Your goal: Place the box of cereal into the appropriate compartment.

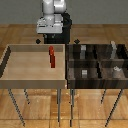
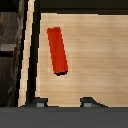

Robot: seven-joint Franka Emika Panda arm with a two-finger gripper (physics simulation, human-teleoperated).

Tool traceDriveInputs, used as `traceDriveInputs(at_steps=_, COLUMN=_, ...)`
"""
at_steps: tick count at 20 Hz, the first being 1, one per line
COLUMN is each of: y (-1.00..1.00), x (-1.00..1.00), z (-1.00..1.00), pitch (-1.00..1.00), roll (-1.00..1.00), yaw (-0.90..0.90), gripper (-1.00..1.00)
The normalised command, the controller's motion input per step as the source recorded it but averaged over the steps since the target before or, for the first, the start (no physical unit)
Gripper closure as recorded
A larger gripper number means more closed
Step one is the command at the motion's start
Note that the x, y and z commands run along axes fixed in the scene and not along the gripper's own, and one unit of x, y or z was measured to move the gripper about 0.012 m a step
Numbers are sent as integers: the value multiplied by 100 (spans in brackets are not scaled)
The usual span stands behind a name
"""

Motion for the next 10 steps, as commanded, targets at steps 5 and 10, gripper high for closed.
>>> traceDriveInputs(at_steps=5, y=0, x=0, z=0, pitch=0, roll=0, yaw=0, gripper=-100)
traceDriveInputs(at_steps=10, y=0, x=20, z=0, pitch=0, roll=0, yaw=0, gripper=-100)
